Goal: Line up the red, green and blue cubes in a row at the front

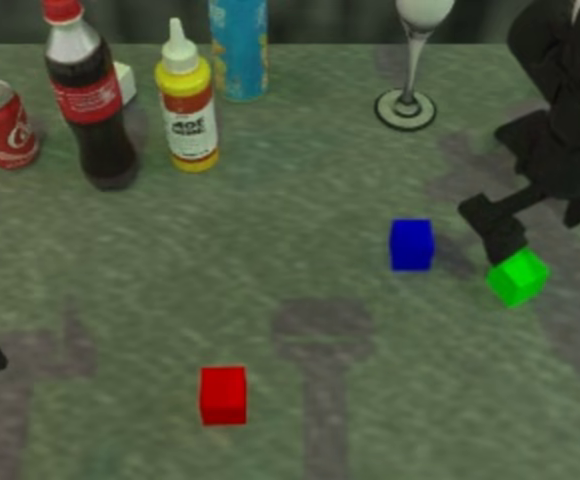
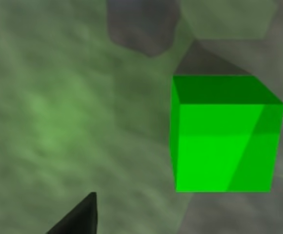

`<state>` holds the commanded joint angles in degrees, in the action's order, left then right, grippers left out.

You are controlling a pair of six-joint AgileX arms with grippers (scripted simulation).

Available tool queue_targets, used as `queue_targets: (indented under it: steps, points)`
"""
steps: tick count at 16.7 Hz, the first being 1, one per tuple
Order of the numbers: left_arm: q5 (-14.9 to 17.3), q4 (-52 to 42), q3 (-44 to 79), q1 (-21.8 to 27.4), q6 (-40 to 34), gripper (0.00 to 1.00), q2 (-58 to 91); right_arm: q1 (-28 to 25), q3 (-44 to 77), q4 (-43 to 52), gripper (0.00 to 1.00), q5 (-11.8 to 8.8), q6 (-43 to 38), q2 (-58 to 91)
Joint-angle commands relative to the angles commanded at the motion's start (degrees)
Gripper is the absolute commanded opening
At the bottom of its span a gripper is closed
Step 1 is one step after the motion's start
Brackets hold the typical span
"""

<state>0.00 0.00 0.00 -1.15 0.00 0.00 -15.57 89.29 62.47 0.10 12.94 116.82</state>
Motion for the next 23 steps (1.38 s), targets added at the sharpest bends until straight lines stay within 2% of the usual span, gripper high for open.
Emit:
queue_targets:
  steps: [4, 10, 15, 23]
  points:
    - [0.0, 0.0, 0.0, 0.0, 0.0, 1.0, 0.0, 0.1, -1.7, -2.4, 1.0, 0.0, 0.1, 0.8]
    - [0.0, 0.0, 0.0, 0.0, 0.0, 1.0, 0.0, -0.1, -8.6, -14.8, 1.0, 0.0, -0.2, 5.9]
    - [0.0, 0.0, 0.0, 0.0, 0.0, 1.0, 0.0, -0.1, -9.4, -15.9, 1.0, 0.1, -0.2, 6.5]
    - [0.0, 0.0, 0.0, 0.0, 0.0, 1.0, 0.0, -0.1, -9.4, -15.9, 0.4, 0.1, -0.2, 6.5]
